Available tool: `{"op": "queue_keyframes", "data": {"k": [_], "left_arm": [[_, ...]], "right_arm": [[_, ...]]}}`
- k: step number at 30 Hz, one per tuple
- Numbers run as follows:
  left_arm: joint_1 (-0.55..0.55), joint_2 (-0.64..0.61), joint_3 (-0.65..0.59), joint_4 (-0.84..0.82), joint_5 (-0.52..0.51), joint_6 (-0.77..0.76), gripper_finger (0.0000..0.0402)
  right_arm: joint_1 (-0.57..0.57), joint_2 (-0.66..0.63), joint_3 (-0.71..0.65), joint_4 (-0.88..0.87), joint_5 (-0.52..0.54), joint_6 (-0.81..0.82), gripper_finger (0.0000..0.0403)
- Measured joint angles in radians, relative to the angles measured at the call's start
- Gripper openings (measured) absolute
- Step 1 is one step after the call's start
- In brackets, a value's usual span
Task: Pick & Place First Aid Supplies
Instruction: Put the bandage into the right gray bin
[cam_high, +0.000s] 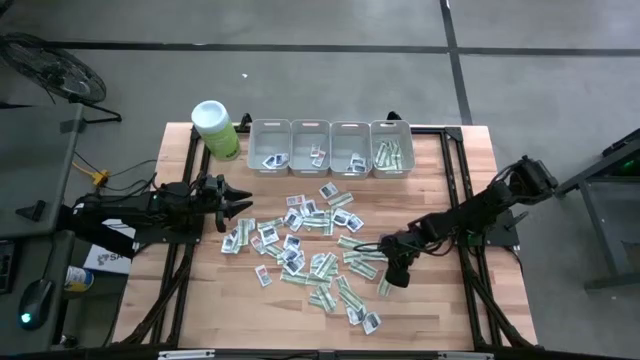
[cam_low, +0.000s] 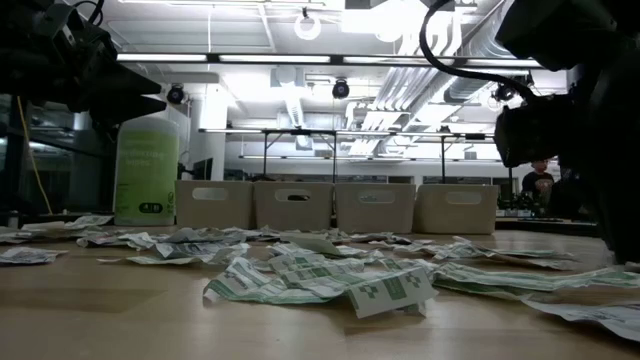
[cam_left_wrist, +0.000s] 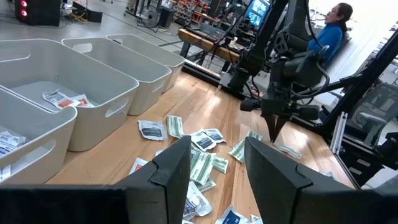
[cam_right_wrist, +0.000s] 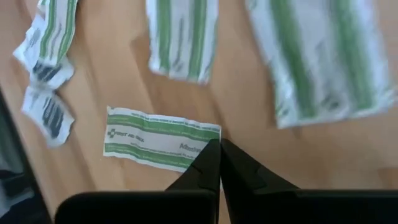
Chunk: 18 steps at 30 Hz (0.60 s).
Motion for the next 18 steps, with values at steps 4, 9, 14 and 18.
{"op": "queue_keyframes", "data": {"k": [4,9,14,18], "left_arm": [[0.000,0.000,0.000,0.000,0.000,0.000,0.0150],[0.000,0.000,0.000,0.000,0.000,0.000,0.0150],[0.000,0.000,0.000,0.000,0.000,0.000,0.0150],[0.000,0.000,0.000,0.000,0.000,0.000,0.0150]], "right_arm": [[0.004,-0.050,-0.002,-0.024,-0.017,0.013,0.0001],[0.002,-0.129,-0.001,-0.081,0.024,0.024,0.0000],[-0.001,-0.216,0.000,-0.133,0.078,0.021,0.0000],[-0.001,-0.281,0.000,-0.155,0.125,0.014,0.0000]]}}
